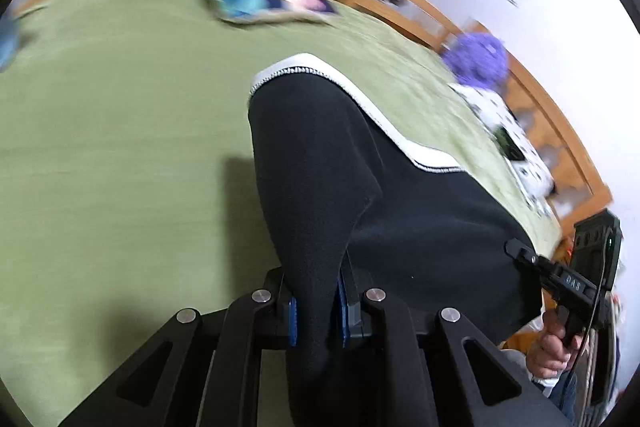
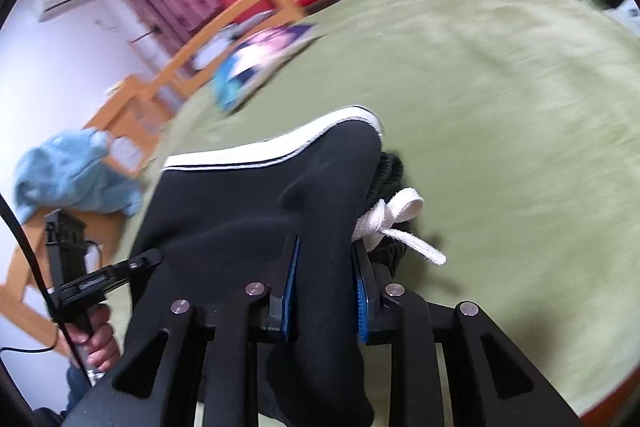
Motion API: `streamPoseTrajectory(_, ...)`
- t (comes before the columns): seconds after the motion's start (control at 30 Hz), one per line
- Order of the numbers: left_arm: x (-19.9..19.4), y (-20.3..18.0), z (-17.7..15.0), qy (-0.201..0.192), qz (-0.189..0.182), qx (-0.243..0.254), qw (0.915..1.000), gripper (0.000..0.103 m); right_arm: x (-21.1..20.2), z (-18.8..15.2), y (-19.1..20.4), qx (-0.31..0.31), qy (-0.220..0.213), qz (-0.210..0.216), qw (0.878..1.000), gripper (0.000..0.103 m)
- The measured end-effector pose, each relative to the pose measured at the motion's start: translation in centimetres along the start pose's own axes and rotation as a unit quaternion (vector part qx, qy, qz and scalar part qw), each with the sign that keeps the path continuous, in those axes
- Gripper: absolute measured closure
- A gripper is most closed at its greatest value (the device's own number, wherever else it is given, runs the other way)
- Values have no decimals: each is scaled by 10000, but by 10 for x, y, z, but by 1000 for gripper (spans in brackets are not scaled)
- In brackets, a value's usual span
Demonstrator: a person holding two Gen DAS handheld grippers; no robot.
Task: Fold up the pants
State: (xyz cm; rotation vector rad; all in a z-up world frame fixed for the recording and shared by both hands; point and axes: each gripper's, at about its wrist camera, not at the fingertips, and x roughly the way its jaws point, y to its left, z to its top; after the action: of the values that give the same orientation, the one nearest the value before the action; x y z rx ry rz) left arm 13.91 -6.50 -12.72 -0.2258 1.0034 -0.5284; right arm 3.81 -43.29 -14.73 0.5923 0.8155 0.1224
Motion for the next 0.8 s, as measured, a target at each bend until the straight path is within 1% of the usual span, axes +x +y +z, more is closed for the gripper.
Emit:
streamPoseTrajectory(0.1,-39,52,1,-153,383,-198,9990,89,44,-14,52,-165,267,455,9985,80)
streamPoseTrajectory(0.17,-50,76,-2,-198,560,-276,9979,88,64,-20,77,-274,404,628,9968,80)
streamPoseTrajectory(0.2,-52,89,-3,-199,623,-347,9973,88,75,-24,92,-392,458,662,9960,80)
streamPoseTrajectory(0.27,-45,103,-7,-45,617,-449,9971,85,85,-28,107,-622,405,566,9956,80)
streamPoseTrajectory(0.3,-38,108,-10,79,631,-475,9968,82,88,-30,113,-814,298,337,9957,77)
streamPoseTrajectory(0.33,-30,110,-13,183,789,-424,9958,79,93,-27,115,-943,253,106,9952,75)
streamPoseTrajectory(0.37,-27,110,-16,240,1030,-338,9938,74,96,-28,113,-1023,264,-103,9943,73)
streamPoseTrajectory(0.43,-27,106,-21,234,1382,-158,9900,74,104,-29,105,-1073,497,-460,9919,62)
streamPoseTrajectory(0.47,-30,102,-22,188,1465,-80,9890,74,104,-31,101,-1097,603,-564,9905,62)
streamPoseTrajectory(0.53,-42,95,-25,83,1555,-2,9878,69,90,-33,98,-1095,524,-732,9899,62)
streamPoseTrajectory(0.57,-50,92,-27,3,1510,29,9885,60,80,-33,101,-1134,389,-839,9892,62)
streamPoseTrajectory(0.6,-58,83,-28,-104,1394,105,9901,47,73,-34,106,-1185,271,-884,9886,62)
streamPoseTrajectory(0.63,-65,78,-32,-175,1342,184,9906,43,61,-36,113,-1268,113,-876,9880,62)
streamPoseTrajectory(0.67,-70,72,-36,-241,1328,252,9905,42,52,-39,117,-1332,1,-793,9879,62)
streamPoseTrajectory(0.73,-76,59,-51,-351,1312,408,9899,42,39,-49,125,-1472,-90,-580,9874,62)
streamPoseTrajectory(0.77,-78,60,-60,-332,1291,441,9901,42,37,-56,129,-1572,-108,-492,9863,62)
streamPoseTrajectory(0.8,-71,59,-73,-223,1305,453,9902,42,37,-66,132,-1742,-102,-429,9837,62)
